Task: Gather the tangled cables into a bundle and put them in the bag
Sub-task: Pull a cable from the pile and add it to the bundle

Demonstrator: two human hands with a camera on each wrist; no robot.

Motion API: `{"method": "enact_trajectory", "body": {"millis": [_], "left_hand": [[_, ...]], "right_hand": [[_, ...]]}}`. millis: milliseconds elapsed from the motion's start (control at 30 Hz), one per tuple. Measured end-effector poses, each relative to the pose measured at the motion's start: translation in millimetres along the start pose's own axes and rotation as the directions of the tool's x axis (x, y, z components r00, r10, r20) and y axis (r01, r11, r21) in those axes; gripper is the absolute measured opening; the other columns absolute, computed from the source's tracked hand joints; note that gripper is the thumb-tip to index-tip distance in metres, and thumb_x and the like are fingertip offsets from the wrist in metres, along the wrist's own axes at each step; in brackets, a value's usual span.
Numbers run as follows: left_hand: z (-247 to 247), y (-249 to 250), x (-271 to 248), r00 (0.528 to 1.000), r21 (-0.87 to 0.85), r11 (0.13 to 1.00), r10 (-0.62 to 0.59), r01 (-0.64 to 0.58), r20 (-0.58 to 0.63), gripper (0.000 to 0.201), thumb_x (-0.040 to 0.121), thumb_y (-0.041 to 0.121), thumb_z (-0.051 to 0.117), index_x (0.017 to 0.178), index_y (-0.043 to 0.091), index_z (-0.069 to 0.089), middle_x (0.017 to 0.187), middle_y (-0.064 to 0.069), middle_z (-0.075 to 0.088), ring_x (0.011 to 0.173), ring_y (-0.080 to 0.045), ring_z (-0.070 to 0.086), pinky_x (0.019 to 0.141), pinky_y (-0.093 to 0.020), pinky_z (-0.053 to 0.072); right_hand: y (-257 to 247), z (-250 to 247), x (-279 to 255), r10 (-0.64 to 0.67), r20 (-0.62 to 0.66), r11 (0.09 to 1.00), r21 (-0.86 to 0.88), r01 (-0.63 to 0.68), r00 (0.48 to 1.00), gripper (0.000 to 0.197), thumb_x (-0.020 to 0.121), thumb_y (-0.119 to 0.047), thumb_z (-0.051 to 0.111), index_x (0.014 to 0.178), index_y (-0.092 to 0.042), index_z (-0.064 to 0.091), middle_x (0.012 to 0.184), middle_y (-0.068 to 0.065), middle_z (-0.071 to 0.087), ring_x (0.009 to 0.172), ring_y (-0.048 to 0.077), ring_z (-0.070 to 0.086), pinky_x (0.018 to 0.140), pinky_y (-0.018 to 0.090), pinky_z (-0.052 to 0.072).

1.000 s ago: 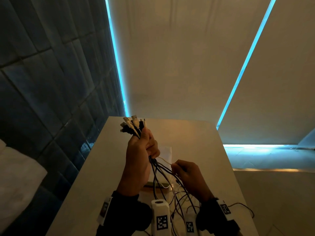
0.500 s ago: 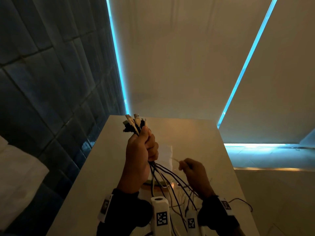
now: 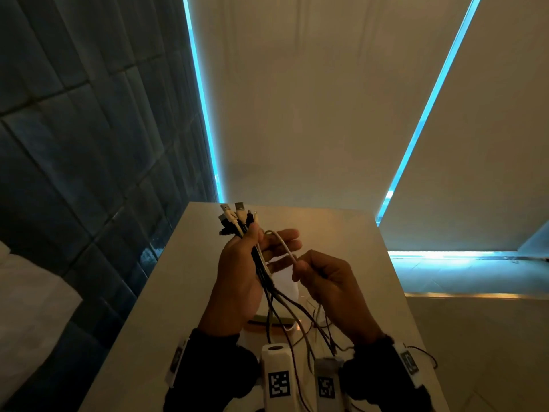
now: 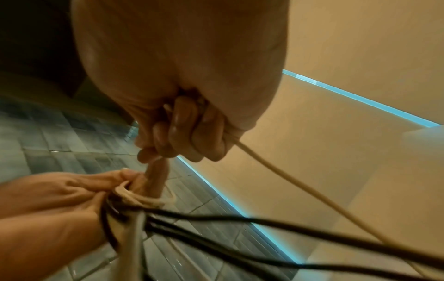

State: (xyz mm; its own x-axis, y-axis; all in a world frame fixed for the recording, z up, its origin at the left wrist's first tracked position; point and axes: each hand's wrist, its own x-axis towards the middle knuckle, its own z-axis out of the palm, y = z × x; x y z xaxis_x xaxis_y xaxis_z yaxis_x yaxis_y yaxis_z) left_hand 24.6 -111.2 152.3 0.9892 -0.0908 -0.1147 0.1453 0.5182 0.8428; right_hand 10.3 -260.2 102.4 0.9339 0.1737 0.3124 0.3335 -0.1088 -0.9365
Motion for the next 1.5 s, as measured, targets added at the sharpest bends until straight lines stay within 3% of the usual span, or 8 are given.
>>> {"method": "enact_trajectory", "body": {"millis": [167,367,567,667,1067,1233,1367,1500], "left_hand": [[-3,1,-1,0.998,-0.097,0.993,0.065,-0.063,0.013,0.030,0.100,0.027,0.035,0.076,0.013,0.045,0.074,-0.010,0.067,0.055,-0.017,0.056,0.055,-0.028,0.048],[-3,1,-1,0.992,-0.071,0.991,0.118,-0.114,0.050,0.030,0.100,0.025,0.033,0.075,0.014,0.042,0.070,-0.004,0.062,0.040,-0.007,0.032,0.045,-0.021,0.028],[-5,-1,-1,0.982,-0.131,0.984,0.139,-0.122,0.128,0.028,0.096,0.027,0.037,0.072,0.013,0.043,0.053,0.003,0.041,0.041,-0.007,0.024,0.043,-0.021,0.026],[-6,-3,1,0.980,-0.187,0.977,0.132,-0.104,0.147,0.027,0.094,0.028,0.040,0.072,0.013,0.042,0.049,0.006,0.033,0.041,-0.006,0.023,0.043,-0.021,0.025],[-11,0,3,0.978,-0.172,0.978,0.144,-0.118,0.152,0.028,0.095,0.029,0.043,0.072,0.014,0.042,0.051,0.006,0.036,0.041,-0.006,0.024,0.042,-0.020,0.027],[-10,4,1,0.980,-0.152,0.981,0.141,-0.119,0.141,0.026,0.093,0.027,0.039,0.072,0.013,0.041,0.052,0.004,0.039,0.041,-0.007,0.023,0.042,-0.021,0.024],[-10,4,0,0.981,-0.103,0.987,0.134,-0.120,0.137,0.025,0.092,0.028,0.040,0.072,0.013,0.042,0.053,0.002,0.043,0.041,-0.008,0.023,0.042,-0.021,0.024],[-11,5,2,0.989,-0.032,0.995,0.100,-0.098,0.107,0.028,0.099,0.023,0.035,0.074,0.012,0.042,0.055,0.001,0.047,0.037,-0.006,0.026,0.041,-0.020,0.023]], "right_hand": [[16,11,-4,0.032,0.071,0.999,0.037,-0.035,0.997,0.029,0.093,-0.023,0.051,0.071,-0.008,0.058,0.058,-0.012,0.049,0.053,-0.001,0.041,0.053,0.010,0.033],[39,14,-8,0.076,0.071,0.995,0.060,-0.080,0.995,0.028,0.095,-0.019,0.052,0.071,-0.008,0.057,0.058,-0.013,0.050,0.052,-0.002,0.042,0.054,0.008,0.033],[62,14,-12,0.114,0.053,0.990,0.074,-0.118,0.992,0.031,0.093,-0.028,0.055,0.070,-0.007,0.058,0.064,-0.008,0.052,0.063,0.005,0.046,0.063,0.019,0.039],[72,13,-15,0.132,0.032,0.988,0.080,-0.134,0.991,0.034,0.092,-0.029,0.056,0.070,-0.003,0.058,0.063,-0.008,0.051,0.063,0.003,0.046,0.063,0.016,0.038],[98,15,-27,0.286,0.045,0.947,0.139,-0.289,0.957,0.027,0.095,-0.017,0.054,0.072,-0.002,0.055,0.048,-0.013,0.043,0.044,-0.002,0.036,0.048,0.011,0.031],[114,17,-31,0.348,0.035,0.925,0.151,-0.349,0.937,0.026,0.095,-0.015,0.055,0.070,-0.006,0.057,0.055,-0.009,0.047,0.052,0.001,0.041,0.054,0.014,0.035],[130,14,-33,0.402,0.007,0.916,0.015,-0.402,0.916,0.028,0.095,-0.014,0.056,0.067,-0.011,0.060,0.058,-0.005,0.050,0.056,0.003,0.045,0.059,0.019,0.037],[119,7,-20,0.426,-0.157,0.882,-0.146,-0.448,0.891,0.029,0.094,-0.016,0.053,0.066,-0.015,0.061,0.059,-0.006,0.053,0.057,0.006,0.047,0.058,0.023,0.040]]}}
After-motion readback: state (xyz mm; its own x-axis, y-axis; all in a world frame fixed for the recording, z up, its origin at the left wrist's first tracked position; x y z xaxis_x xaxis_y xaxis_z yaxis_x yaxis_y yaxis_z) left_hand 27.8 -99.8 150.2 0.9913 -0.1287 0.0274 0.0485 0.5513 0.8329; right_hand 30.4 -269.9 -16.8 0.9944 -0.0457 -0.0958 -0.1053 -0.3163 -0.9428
